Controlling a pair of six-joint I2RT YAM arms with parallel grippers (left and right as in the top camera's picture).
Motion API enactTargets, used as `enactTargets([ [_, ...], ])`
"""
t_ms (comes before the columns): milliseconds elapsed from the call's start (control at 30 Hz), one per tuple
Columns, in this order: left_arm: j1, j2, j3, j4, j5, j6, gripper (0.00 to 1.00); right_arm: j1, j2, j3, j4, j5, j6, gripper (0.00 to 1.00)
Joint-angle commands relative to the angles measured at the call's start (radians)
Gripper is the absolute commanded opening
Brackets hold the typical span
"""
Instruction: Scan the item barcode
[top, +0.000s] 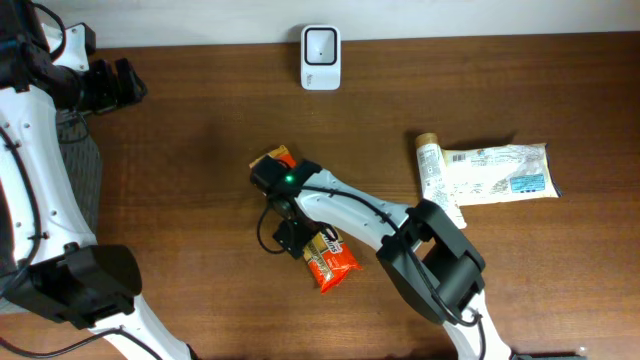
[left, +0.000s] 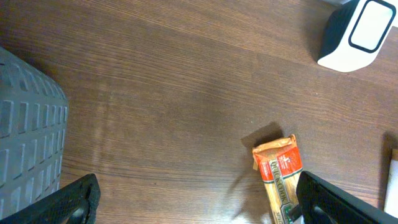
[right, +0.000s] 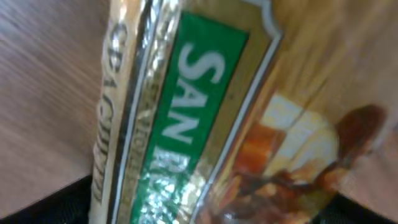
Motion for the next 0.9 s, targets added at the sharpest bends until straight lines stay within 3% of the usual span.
enactTargets([
  [0, 0.003, -0.010, 0.007, 0.000, 0.004, -0.002, 0.99, -0.006, -0.026, -0.034, 0.010, 0.048, 0.026, 0.82],
  [133, 0.003, -0.010, 0.007, -0.001, 0.004, -0.002, 0.99, -0.014, -0.029, -0.023, 0.003, 0.011, 0.025, 0.36],
  [200, 0.003, -0.010, 0.007, 0.000, 0.004, -0.002, 0.99, -0.035, -0.034, -0.009, -0.005, -0.072, 0.020, 0.29],
  [300, 0.003, -0.010, 0.007, -0.001, 0.004, -0.002, 0.99, -0.088, -0.050, 0.003, -0.010, -0.323, -0.066, 0.27],
  [367, 0.003, -0.010, 0.007, 0.000, 0.004, -0.002, 0.99, -0.132, -0.057, 0.024, -0.048, -0.505, -0.150, 0.20],
  [500, 0.003, -0.010, 0.007, 0.000, 0.004, -0.002, 0.99, -0.261, -0.108, 0.073, -0.198, -1.026, -0.459, 0.12],
  [700, 0.003, -0.010, 0.007, -0.001, 0.004, -0.002, 0.99, -0.487, -0.202, 0.073, -0.346, -1.392, -0.733, 0.09],
  [867, 0.003, -0.010, 0.007, 0.000, 0.004, -0.002, 0.99, -0.628, -0.203, 0.078, -0.378, -1.613, -0.735, 0.04],
])
